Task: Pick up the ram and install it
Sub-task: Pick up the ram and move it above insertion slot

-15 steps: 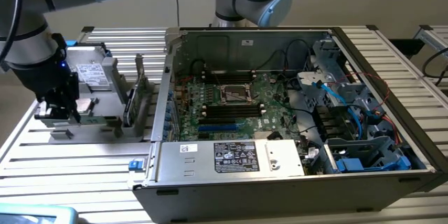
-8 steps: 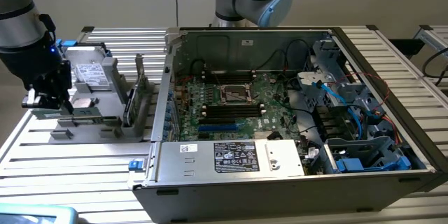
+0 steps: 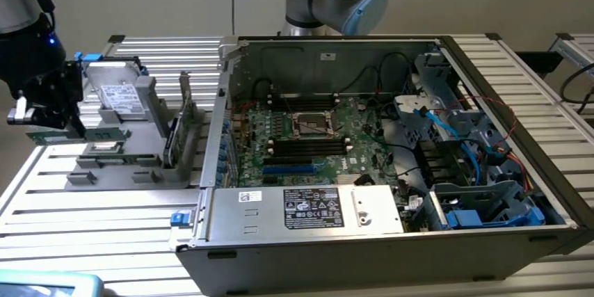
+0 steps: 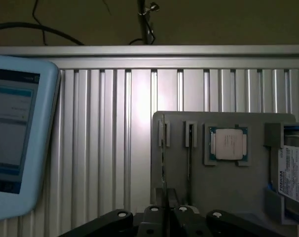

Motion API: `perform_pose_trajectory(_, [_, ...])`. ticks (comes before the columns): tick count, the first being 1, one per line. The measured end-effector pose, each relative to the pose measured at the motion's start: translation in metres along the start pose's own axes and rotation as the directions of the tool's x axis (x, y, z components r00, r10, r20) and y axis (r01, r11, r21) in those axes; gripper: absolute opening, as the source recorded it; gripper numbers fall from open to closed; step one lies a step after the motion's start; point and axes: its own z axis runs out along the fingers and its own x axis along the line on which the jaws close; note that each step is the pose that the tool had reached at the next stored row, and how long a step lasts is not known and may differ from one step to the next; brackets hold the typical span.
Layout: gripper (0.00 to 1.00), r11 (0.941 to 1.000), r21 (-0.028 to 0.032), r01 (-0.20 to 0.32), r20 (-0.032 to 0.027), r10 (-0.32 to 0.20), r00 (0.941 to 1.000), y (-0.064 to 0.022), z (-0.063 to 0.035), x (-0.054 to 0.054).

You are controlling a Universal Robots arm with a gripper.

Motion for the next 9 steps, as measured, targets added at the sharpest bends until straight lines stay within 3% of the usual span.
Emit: perform_pose_trajectory(9, [0.14, 1.0, -0.0019, 0.0, 0.0, 0.0, 1.0, 0.0016, -0.0403, 0.009])
